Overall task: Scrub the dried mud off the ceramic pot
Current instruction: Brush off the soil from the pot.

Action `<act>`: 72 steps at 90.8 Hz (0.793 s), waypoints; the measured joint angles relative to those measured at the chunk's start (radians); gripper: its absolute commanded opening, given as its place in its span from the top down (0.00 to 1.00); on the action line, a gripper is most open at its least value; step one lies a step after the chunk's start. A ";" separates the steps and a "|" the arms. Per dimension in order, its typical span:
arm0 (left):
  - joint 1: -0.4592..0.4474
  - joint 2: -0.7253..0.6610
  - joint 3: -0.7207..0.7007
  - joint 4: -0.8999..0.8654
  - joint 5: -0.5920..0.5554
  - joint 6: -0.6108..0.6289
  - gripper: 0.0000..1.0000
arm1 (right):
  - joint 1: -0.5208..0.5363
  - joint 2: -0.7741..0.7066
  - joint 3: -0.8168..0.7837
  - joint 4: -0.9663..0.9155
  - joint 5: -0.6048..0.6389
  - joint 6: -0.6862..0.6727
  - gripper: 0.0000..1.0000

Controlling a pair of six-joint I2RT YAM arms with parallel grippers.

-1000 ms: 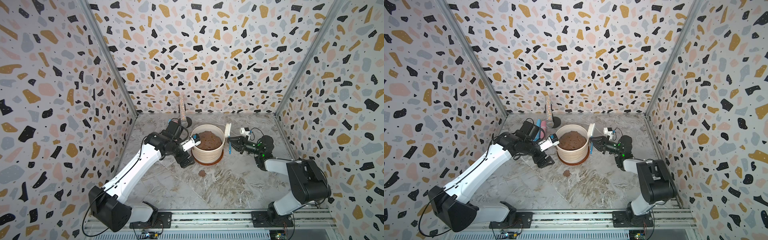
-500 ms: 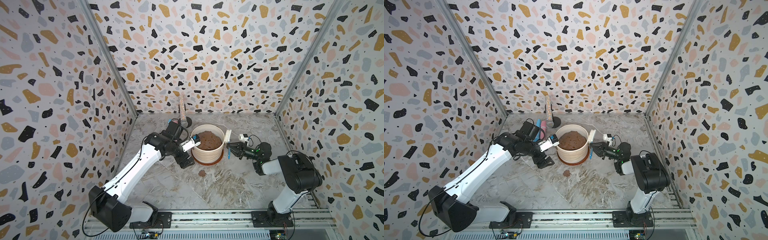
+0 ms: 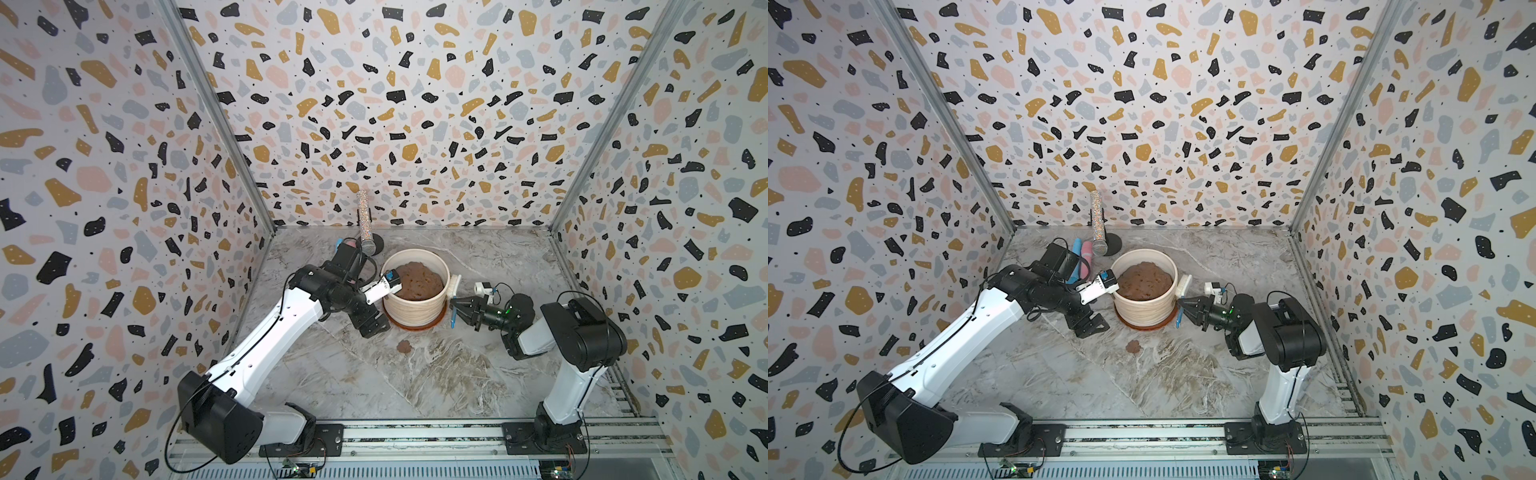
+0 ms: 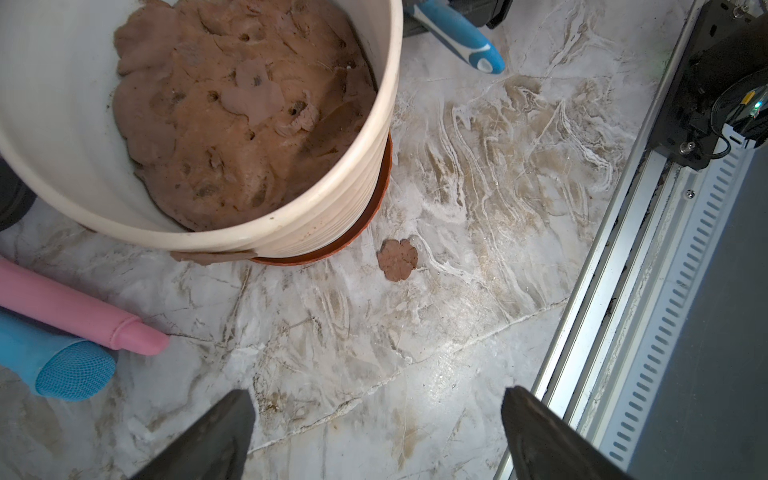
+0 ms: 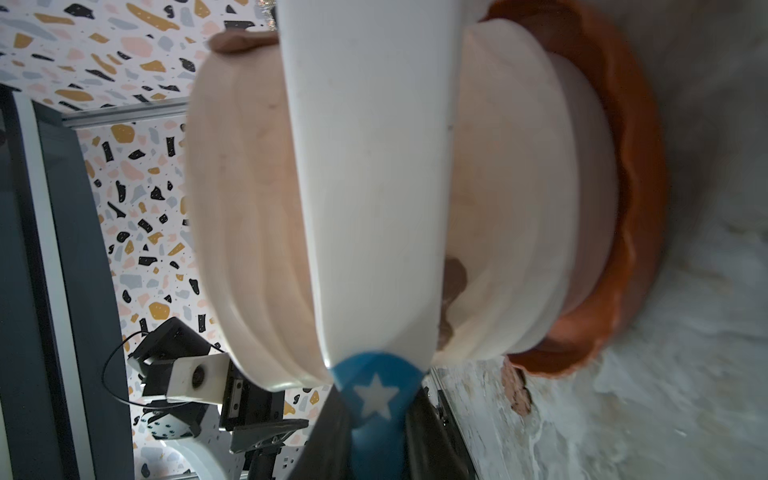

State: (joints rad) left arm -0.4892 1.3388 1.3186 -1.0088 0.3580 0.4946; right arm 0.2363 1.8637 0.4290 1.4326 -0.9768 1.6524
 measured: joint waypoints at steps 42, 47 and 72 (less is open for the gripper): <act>0.000 0.000 -0.003 0.000 0.000 0.000 0.05 | 0.006 -0.409 0.064 -0.867 0.111 -0.432 1.00; 0.000 0.000 -0.003 0.000 0.000 0.000 0.06 | 0.006 -0.477 0.121 -1.036 0.137 -0.537 1.00; -0.052 0.073 0.088 -0.063 -0.021 0.039 0.08 | 0.019 -0.567 0.295 -1.634 0.241 -0.851 1.00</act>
State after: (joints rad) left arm -0.5415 1.4120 1.4067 -1.0718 0.3374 0.5339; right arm 0.2554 1.2968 0.7238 -0.2016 -0.7361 0.8013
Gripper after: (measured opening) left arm 0.930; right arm 0.197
